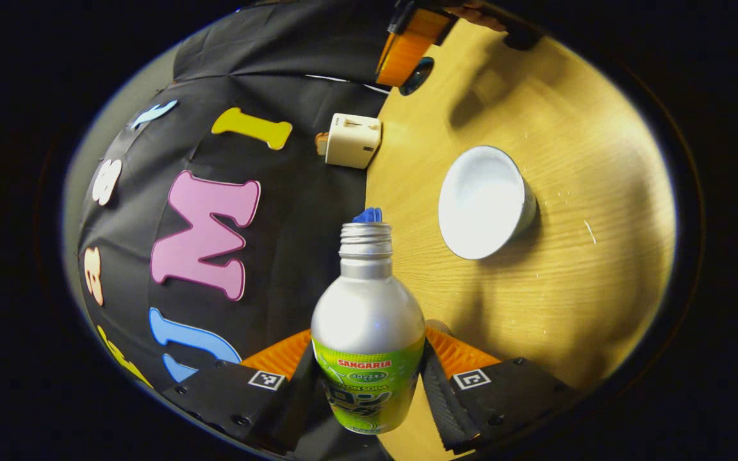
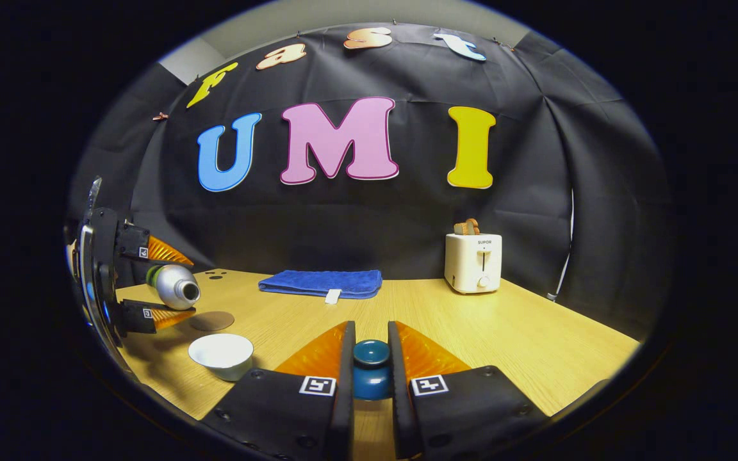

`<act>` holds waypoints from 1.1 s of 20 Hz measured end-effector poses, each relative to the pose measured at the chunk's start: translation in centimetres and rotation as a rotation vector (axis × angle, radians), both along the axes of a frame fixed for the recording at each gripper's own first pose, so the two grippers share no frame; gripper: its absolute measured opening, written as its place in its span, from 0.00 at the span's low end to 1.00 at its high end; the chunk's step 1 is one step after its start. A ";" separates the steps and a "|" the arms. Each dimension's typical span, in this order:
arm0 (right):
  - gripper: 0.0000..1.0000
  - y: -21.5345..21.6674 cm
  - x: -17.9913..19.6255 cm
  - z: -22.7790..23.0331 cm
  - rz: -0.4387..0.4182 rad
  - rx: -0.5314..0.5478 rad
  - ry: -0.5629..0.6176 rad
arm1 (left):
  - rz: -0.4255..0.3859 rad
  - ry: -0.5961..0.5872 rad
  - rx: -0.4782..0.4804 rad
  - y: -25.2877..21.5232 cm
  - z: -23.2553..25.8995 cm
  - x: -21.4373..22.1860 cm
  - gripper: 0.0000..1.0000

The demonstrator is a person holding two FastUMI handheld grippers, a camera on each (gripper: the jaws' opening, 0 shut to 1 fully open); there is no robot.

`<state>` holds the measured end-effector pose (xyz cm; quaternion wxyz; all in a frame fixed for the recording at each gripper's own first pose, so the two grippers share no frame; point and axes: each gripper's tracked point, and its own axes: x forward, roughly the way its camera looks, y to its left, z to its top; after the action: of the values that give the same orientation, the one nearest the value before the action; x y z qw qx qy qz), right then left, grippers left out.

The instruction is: Open the teacup lid with one hand, grasp the water bottle and pour water into the teacup with the other hand; after pouring, place the water bottle on the coaster and then close the teacup lid.

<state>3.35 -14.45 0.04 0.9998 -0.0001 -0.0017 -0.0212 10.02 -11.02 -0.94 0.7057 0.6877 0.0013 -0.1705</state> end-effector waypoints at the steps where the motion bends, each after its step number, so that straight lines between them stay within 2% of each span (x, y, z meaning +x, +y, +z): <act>1: 0.28 0.0 0.0 0.0 0.000 0.000 0.000 | -0.004 -0.004 0.035 0.0 -0.1 0.3 0.80; 7: 0.28 0.0 0.0 0.0 0.000 0.000 0.000 | -0.028 -0.042 0.170 0.2 0.3 0.4 0.80; 13: 0.28 0.0 0.1 0.0 0.000 0.000 0.000 | -0.062 -0.071 0.248 -0.7 0.3 -0.3 0.80; 22: 0.28 0.0 0.0 0.0 0.000 0.000 0.000 | -0.064 -0.095 0.359 -0.6 0.7 -0.2 0.80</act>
<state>3.36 -14.47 0.07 0.9998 0.0001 -0.0017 -0.0211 9.82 -11.62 -0.27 0.5650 0.8097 -0.0233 -0.1570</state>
